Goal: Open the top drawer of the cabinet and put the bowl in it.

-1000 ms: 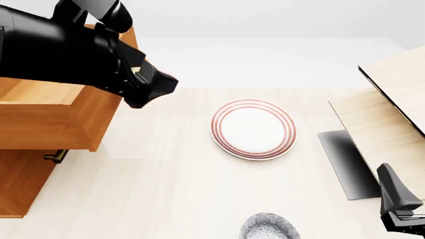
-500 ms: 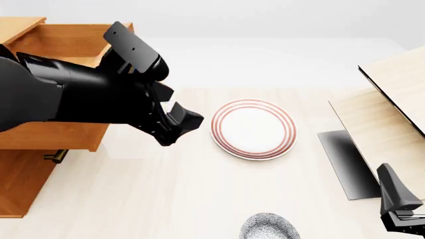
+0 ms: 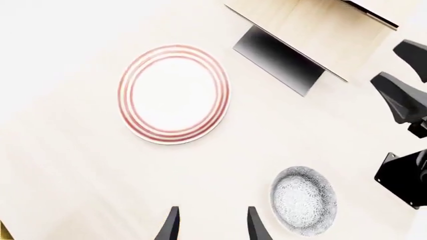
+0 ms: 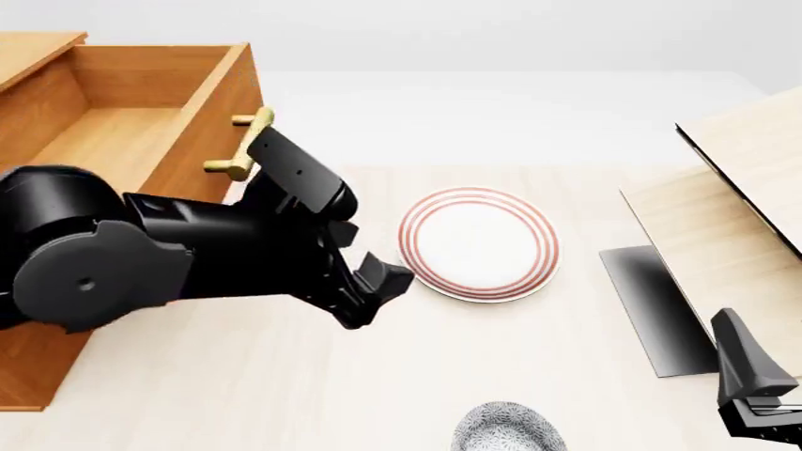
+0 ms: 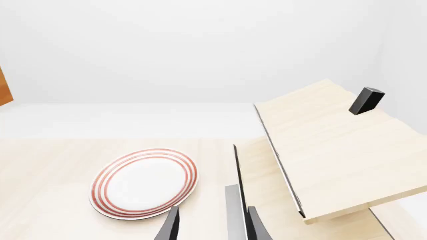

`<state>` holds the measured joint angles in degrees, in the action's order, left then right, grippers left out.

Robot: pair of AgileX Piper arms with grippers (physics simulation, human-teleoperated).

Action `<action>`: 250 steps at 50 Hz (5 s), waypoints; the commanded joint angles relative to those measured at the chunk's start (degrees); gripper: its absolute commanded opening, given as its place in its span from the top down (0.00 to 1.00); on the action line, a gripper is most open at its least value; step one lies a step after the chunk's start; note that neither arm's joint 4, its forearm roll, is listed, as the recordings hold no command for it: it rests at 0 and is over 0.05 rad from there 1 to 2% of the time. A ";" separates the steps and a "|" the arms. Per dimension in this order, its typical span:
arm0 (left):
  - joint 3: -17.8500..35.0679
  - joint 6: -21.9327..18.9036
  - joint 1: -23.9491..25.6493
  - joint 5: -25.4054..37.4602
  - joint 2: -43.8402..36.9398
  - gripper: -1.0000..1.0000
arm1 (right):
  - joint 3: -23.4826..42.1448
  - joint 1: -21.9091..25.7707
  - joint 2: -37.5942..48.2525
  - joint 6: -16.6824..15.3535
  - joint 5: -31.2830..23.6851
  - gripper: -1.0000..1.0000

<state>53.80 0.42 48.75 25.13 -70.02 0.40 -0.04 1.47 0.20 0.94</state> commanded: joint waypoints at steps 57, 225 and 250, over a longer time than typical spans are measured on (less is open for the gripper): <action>3.35 10.38 11.63 -11.79 -24.09 0.00 | -0.08 0.01 -0.32 -0.04 -0.22 0.00; 2.82 16.04 13.61 -14.50 -26.76 1.00 | -0.08 0.01 -0.32 -0.04 -0.22 0.00; 5.88 12.22 7.88 -6.77 -19.15 1.00 | -0.08 0.01 -0.32 -0.04 -0.22 0.00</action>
<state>57.66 13.98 58.48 15.17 -91.87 0.40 -0.04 1.47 0.20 0.94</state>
